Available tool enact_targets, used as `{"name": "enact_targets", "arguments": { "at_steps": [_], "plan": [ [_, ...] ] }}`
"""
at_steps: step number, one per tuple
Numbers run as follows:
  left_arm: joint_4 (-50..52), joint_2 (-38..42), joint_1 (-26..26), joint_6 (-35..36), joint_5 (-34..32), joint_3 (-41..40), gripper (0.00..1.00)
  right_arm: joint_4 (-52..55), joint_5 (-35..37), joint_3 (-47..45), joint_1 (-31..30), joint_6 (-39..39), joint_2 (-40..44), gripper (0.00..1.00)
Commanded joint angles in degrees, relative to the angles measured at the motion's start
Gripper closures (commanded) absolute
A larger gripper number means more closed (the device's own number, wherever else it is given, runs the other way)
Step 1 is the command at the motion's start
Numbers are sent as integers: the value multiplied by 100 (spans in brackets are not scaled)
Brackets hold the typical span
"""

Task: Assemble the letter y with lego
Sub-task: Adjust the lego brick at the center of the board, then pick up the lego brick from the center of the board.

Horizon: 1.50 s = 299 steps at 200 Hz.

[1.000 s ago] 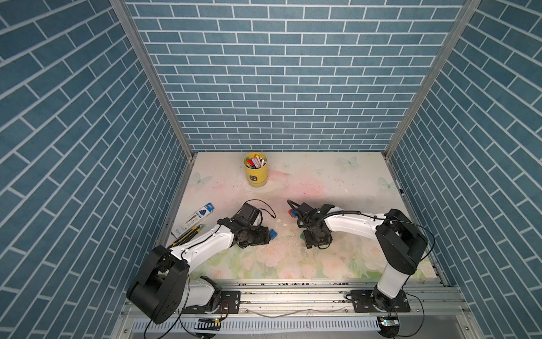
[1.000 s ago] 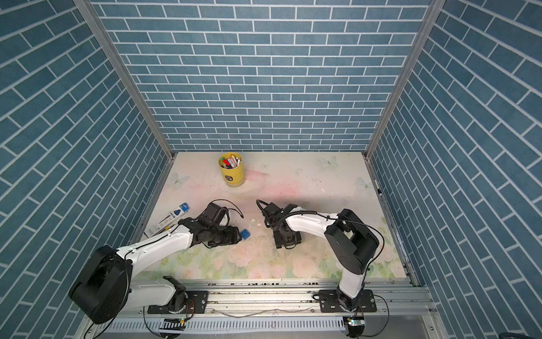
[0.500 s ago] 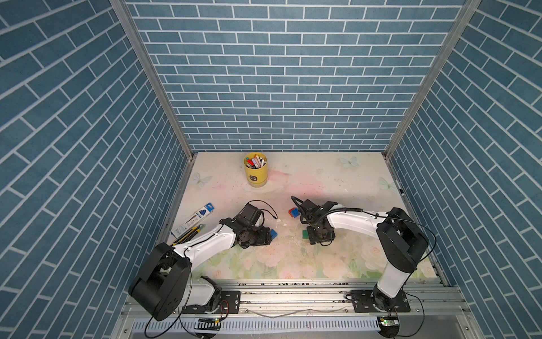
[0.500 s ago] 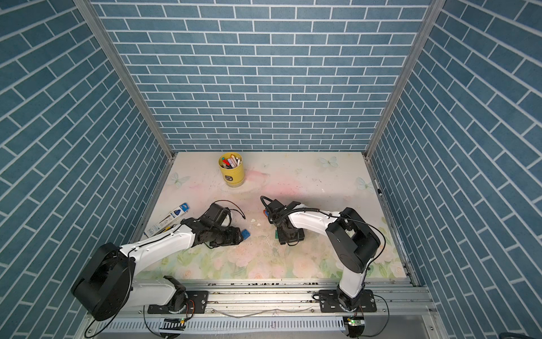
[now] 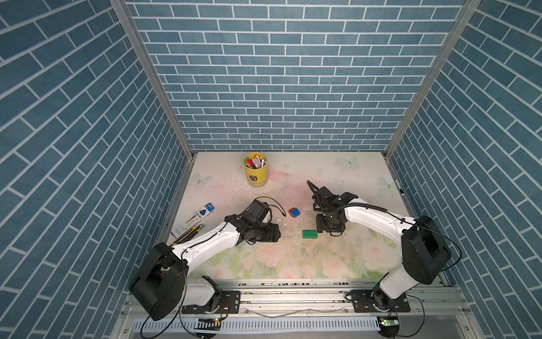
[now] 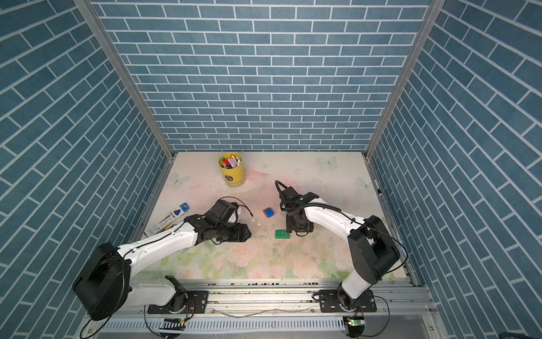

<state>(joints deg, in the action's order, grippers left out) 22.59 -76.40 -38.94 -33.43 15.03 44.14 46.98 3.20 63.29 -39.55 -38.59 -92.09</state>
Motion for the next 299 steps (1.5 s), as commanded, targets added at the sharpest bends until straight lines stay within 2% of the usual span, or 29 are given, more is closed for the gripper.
{"name": "enact_targets", "arguments": {
  "at_steps": [1, 58, 179, 215, 299],
  "plan": [
    [79, -123, -221, 153, -52, 249, 24, 19, -243, 252, 107, -175, -211, 38],
    [80, -445, -575, 236, -151, 459, 24, -260, -487, 540, 331, -184, -864, 41],
    [193, -609, -624, 320, -272, 482, 24, -330, -368, 843, 518, -167, -1456, 65],
    [184, -621, -624, 309, -324, 443, 24, -295, -379, 786, 518, -92, -1347, 72],
    [22, -511, -624, 240, -266, 272, 24, 32, -526, 408, 132, -219, -389, 73]
  ]
}}
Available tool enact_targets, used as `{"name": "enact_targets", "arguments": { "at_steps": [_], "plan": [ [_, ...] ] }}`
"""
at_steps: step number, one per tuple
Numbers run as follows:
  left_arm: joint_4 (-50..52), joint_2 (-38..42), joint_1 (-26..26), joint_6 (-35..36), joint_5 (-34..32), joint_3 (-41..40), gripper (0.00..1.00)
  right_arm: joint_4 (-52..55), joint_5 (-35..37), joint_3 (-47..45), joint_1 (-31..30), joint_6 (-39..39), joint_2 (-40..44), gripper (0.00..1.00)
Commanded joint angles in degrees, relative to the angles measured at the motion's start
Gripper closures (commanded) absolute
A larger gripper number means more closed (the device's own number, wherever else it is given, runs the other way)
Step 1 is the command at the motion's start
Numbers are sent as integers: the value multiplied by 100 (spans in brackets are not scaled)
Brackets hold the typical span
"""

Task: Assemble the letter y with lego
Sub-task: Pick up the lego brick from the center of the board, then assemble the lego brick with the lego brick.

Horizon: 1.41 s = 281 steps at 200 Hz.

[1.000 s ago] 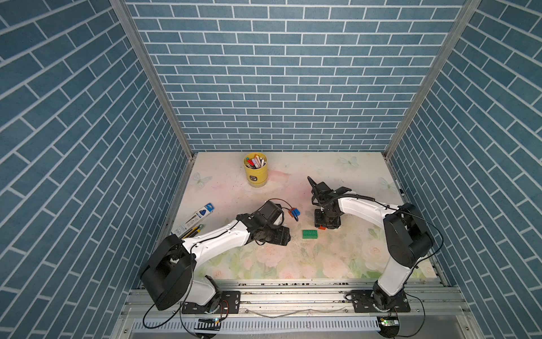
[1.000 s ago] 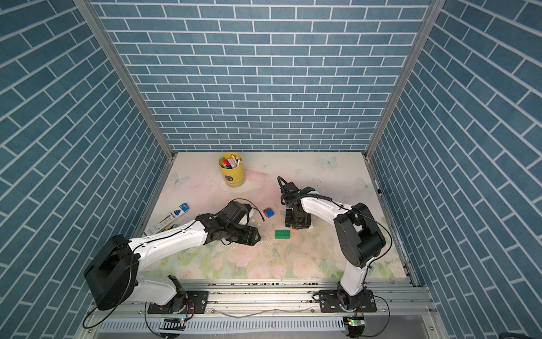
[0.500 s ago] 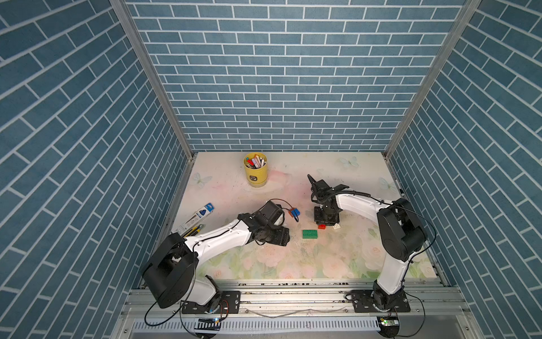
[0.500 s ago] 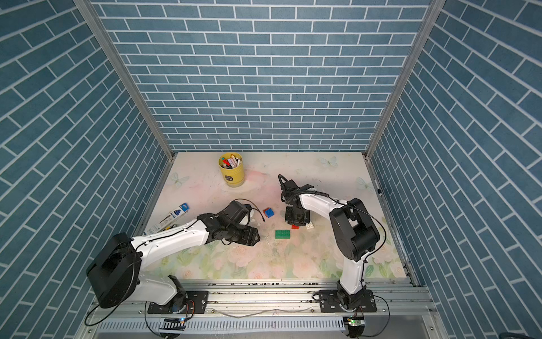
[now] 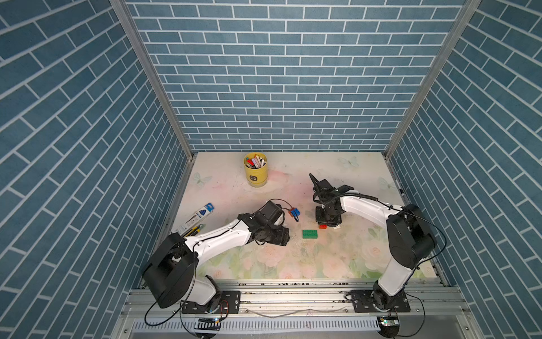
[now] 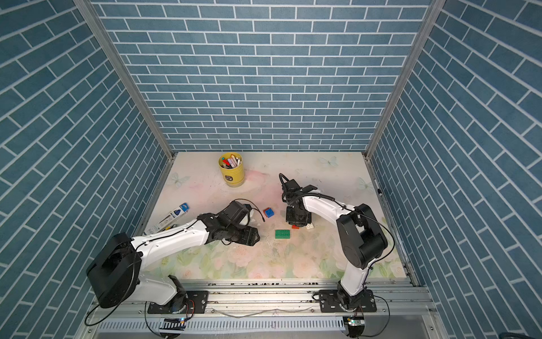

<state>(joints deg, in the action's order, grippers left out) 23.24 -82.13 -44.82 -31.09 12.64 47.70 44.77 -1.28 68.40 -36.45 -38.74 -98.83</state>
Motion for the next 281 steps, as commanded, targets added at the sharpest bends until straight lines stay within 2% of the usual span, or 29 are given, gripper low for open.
{"name": "enact_targets", "arguments": {
  "at_steps": [1, 54, 232, 281],
  "plan": [
    [-46, 63, -36, 6, -26, -85, 24, 252, -81, -105, -192, -204, 289, 73],
    [-83, 126, -37, -11, 19, -133, 24, 261, -205, -138, -438, -318, 267, 74],
    [-67, 105, -38, -55, -60, -209, 24, -41, -355, -415, -451, -337, -233, 75],
    [-83, 95, -36, -52, -67, -220, 24, 212, -3, -267, -607, -318, -633, 76]
  ]
}}
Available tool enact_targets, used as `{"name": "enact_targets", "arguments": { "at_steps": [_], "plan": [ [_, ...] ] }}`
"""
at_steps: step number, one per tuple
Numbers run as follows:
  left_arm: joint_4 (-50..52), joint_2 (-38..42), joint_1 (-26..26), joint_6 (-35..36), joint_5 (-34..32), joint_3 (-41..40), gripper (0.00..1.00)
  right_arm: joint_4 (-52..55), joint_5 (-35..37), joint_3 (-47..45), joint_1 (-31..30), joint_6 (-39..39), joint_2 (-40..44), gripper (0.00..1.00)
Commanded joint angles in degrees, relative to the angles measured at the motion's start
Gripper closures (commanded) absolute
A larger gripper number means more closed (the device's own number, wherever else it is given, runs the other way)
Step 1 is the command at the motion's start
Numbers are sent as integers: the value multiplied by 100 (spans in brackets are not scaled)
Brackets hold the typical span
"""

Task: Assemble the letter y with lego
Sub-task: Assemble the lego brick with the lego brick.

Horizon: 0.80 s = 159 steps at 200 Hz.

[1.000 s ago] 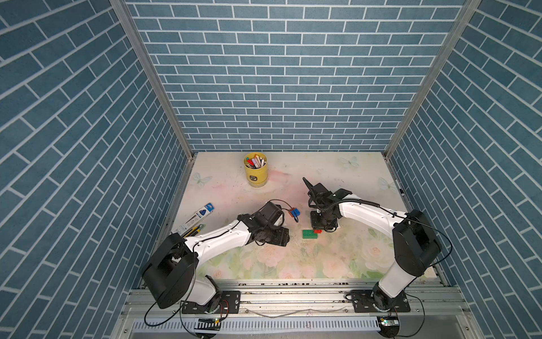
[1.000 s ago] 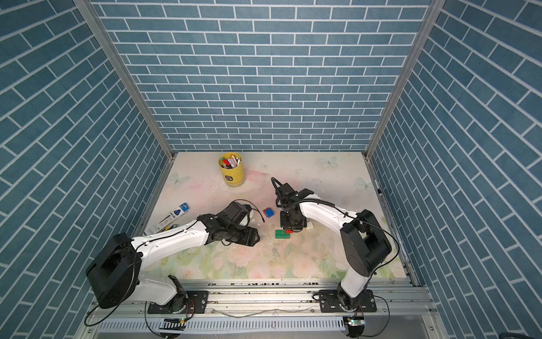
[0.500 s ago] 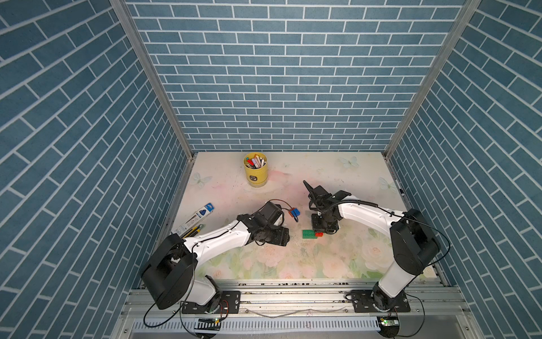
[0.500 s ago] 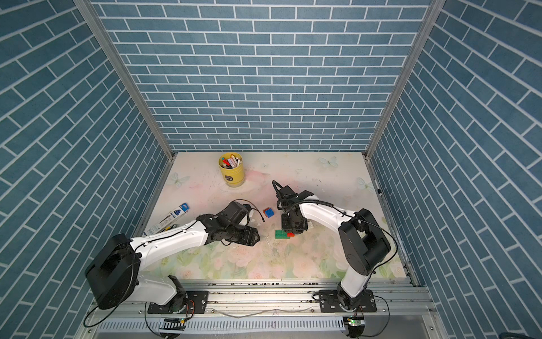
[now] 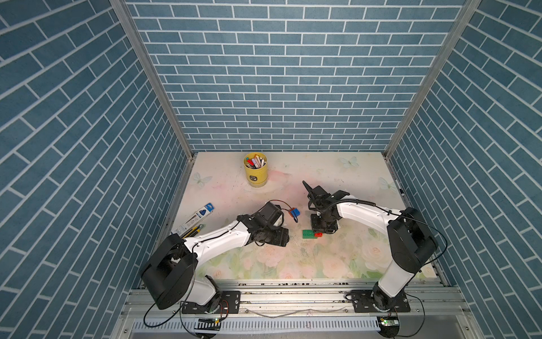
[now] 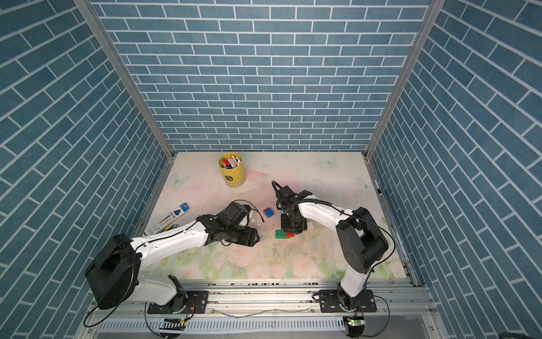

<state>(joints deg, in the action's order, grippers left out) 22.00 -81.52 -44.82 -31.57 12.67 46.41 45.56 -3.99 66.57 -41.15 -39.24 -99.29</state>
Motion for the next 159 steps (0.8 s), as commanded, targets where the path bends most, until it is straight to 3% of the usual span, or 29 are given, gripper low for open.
{"name": "enact_targets", "arguments": {
  "at_steps": [1, 58, 105, 159],
  "plan": [
    [41, 36, -36, -5, -70, -90, 24, 140, 272, -78, -138, -268, -603, 76],
    [58, 100, -36, -23, -109, -130, 24, -119, 82, -154, -301, -417, -1073, 78],
    [132, 141, -36, 5, -168, -90, 24, 49, 148, 127, -306, -350, -862, 77],
    [310, 203, -36, 38, -312, 67, 24, 399, 325, 702, -312, -259, -581, 64]
  ]
}}
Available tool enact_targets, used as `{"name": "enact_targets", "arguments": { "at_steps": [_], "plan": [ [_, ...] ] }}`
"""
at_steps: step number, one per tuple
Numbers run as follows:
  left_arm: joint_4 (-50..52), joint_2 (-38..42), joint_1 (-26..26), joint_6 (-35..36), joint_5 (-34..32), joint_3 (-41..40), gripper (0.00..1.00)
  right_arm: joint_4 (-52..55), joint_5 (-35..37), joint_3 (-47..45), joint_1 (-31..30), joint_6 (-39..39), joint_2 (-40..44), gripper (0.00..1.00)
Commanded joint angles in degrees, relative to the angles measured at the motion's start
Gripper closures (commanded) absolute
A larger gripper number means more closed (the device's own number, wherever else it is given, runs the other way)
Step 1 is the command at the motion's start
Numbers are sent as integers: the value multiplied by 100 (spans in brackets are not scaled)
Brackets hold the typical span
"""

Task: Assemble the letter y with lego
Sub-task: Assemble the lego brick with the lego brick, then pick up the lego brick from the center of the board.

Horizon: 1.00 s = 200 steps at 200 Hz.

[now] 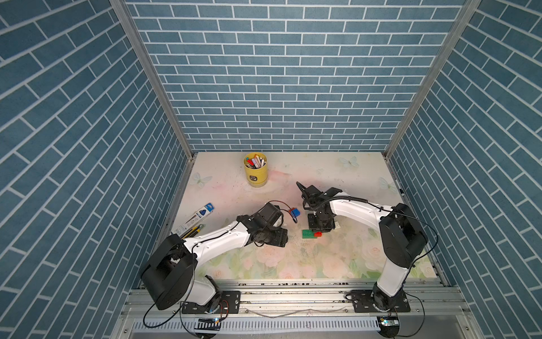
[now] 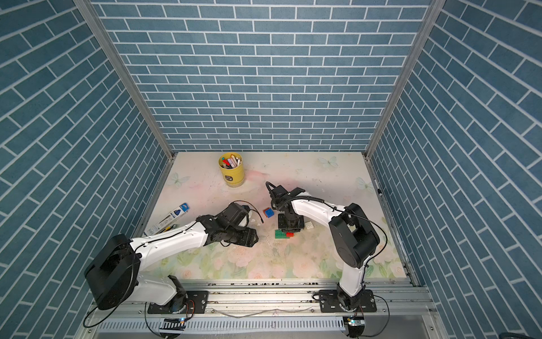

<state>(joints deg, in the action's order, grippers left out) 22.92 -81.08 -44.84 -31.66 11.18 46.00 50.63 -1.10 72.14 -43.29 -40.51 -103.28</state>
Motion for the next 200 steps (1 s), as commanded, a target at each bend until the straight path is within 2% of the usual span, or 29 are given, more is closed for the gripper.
{"name": "enact_targets", "arguments": {
  "at_steps": [1, 46, 92, 119, 149, 200],
  "plan": [
    [225, 161, -34, 46, -170, 114, 24, -103, 38, 152, -95, -132, -178, 63],
    [369, 176, -34, 97, -240, 226, 23, 115, 218, 314, -84, -113, 82, 49],
    [398, 174, -29, 99, -244, 287, 23, 283, 498, 139, 71, -42, 627, 46],
    [380, 175, -33, 89, -213, 300, 23, 270, 537, -223, 443, 159, 1051, 45],
    [363, 140, -33, 74, -180, 313, 23, 53, 453, -663, 846, 515, 1391, 39],
    [288, 48, -34, 51, -127, 314, 23, -496, 112, -1128, 1203, 1076, 1106, 34]
  ]
}}
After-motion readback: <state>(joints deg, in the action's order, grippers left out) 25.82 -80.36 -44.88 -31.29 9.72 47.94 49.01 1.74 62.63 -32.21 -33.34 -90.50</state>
